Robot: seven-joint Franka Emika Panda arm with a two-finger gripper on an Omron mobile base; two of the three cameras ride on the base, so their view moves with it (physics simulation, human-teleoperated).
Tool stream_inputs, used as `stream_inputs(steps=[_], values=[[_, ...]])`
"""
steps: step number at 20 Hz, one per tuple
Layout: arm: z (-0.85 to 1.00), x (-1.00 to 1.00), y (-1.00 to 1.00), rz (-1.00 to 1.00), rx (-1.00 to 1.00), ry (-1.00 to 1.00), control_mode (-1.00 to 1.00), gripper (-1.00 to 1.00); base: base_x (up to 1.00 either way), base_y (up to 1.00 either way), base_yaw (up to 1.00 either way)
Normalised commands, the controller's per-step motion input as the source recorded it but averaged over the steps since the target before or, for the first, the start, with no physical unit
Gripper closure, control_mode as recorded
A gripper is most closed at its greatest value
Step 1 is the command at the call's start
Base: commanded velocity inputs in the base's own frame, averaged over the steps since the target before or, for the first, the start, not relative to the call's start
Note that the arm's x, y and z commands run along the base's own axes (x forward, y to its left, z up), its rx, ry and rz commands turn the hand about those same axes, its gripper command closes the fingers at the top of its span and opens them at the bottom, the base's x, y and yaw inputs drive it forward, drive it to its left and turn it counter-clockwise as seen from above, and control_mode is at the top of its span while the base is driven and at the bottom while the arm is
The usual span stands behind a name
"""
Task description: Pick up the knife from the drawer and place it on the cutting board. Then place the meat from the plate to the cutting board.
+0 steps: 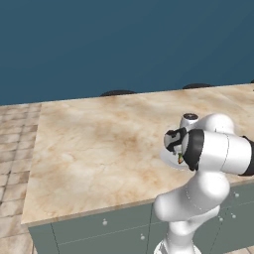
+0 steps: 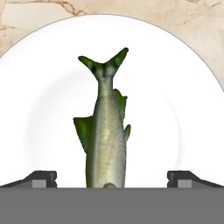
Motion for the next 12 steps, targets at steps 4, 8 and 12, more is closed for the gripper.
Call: stream_inputs(steps=[4,8,12], values=[[-0.07,0.0,0.0,0.0,0.0,0.0,-1.0,-1.0,0.0,0.0,0.0],[-0.08,0.0,0.0,0.0,0.0,0.0,-1.0,-1.0,0.0,0.0,0.0],[-0.1,0.03,0.01,0.0,0.0,0.0,-1.0,-1.0,0.0,0.0,0.0]])
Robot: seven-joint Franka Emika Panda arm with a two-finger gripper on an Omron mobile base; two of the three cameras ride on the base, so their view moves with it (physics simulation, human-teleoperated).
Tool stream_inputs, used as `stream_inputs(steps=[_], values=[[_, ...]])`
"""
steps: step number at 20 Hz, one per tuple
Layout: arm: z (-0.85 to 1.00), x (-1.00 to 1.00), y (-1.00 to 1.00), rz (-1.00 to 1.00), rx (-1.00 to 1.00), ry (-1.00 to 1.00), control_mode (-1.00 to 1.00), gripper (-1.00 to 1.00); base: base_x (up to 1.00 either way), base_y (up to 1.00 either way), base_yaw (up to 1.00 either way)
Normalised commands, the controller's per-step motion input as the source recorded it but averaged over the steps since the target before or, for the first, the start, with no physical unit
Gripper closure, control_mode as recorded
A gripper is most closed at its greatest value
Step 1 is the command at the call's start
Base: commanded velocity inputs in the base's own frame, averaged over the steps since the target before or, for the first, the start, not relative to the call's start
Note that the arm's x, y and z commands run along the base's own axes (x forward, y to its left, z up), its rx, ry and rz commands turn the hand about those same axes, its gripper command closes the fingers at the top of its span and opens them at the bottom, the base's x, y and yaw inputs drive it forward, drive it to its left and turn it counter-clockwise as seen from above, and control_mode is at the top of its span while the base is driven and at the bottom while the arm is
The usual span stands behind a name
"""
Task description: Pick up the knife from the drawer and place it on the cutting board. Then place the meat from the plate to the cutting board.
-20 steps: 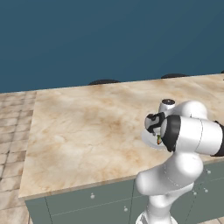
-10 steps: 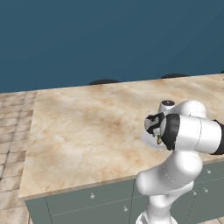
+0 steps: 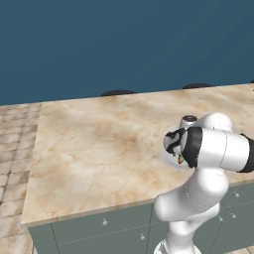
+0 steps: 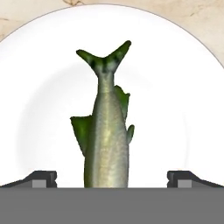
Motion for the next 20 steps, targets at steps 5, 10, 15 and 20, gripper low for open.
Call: stream_inputs(steps=[5,10,15,20], values=[[-0.09,0.02,0.03,0.0,0.0,0.0,-1.0,-1.0,0.0,0.0,0.0],[-0.14,0.01,0.07,0.0,0.0,0.02,-1.0,1.0,0.0,0.0,0.0],[-0.04,0.04,0.11,0.0,0.0,0.0,-1.0,1.0,0.0,0.0,0.0],[0.0,0.0,0.0,0.0,0.0,0.0,-1.0,1.0,0.0,0.0,0.0]])
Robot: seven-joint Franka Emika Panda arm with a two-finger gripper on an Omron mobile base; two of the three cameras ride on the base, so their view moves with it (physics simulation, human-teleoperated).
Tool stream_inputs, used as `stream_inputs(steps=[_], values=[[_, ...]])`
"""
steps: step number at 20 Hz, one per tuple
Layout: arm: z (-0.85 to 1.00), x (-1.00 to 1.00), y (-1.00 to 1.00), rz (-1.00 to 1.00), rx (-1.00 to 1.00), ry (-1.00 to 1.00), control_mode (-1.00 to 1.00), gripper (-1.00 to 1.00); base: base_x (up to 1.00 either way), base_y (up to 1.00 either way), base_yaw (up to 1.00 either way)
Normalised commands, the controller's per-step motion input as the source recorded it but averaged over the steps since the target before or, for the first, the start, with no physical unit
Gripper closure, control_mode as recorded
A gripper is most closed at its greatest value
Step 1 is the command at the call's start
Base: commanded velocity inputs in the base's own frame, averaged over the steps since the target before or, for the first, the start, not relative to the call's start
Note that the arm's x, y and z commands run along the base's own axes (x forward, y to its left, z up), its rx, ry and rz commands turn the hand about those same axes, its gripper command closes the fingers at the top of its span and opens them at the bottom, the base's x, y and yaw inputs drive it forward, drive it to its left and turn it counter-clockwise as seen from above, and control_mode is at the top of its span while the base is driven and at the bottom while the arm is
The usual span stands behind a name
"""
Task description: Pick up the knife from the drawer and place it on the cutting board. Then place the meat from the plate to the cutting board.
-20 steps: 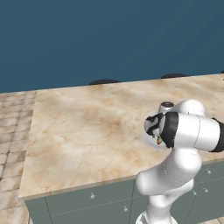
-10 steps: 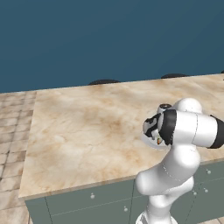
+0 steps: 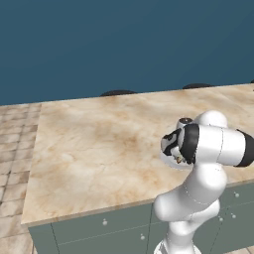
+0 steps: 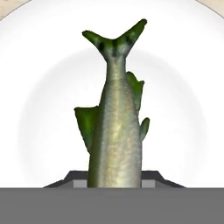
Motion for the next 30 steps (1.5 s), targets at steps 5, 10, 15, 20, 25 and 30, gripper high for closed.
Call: stream_inputs(steps=[5,10,15,20,25,30], values=[[0.42,-0.19,0.0,0.0,0.0,-0.1,-1.0,1.0,0.0,0.0,0.0],[0.76,-0.29,0.0,0.0,0.0,-0.16,-1.0,1.0,0.0,0.0,0.0],[0.85,-0.25,0.01,0.0,0.0,-0.1,-1.0,1.0,0.0,0.0,0.0],[0.66,-0.28,0.06,0.0,0.0,-0.12,-1.0,1.0,0.0,0.0,0.0],[0.18,-0.33,0.0,0.0,0.0,-0.12,-1.0,1.0,0.0,0.0,0.0],[-0.01,0.0,0.0,0.01,0.0,0.0,-1.0,1.0,0.0,0.0,0.0]])
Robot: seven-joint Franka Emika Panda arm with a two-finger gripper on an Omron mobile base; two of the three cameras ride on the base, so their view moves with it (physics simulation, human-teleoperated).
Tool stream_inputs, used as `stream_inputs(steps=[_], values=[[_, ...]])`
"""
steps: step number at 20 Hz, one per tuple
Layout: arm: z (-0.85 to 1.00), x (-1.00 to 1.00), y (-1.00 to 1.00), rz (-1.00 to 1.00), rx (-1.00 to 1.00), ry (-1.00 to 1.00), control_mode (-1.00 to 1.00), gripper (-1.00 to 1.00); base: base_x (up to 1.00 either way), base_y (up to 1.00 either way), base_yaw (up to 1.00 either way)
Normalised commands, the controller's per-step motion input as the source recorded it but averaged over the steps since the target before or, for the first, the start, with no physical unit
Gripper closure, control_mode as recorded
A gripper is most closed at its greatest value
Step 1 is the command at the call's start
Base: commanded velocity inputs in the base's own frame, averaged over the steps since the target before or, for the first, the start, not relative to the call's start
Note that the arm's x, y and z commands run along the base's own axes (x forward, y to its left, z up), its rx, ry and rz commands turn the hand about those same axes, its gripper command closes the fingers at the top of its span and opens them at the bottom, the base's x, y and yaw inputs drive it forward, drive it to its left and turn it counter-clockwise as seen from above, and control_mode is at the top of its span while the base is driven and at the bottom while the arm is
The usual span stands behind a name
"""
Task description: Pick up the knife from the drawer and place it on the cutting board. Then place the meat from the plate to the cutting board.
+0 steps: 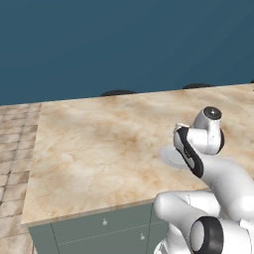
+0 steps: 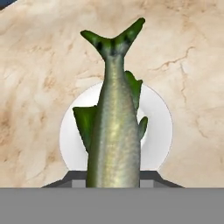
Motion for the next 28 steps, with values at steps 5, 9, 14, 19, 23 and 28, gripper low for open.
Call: stream_inputs(steps=[5,9,14,19,23,28], values=[[-0.01,-0.05,0.0,0.0,0.0,0.0,1.0,1.0,-0.69,0.02,0.0],[0.0,0.0,0.0,0.0,0.0,0.0,1.0,1.0,-0.98,0.42,0.03],[0.0,0.0,0.0,0.0,0.0,0.0,1.0,1.0,-0.68,0.75,0.08],[0.0,0.0,0.0,0.0,0.0,0.0,1.0,1.0,-0.15,1.0,0.01],[0.0,0.0,0.0,0.0,0.0,0.0,1.0,1.0,0.11,1.0,-0.05],[0.0,0.0,0.0,0.0,0.0,0.0,1.0,1.0,0.27,1.0,-0.11]])
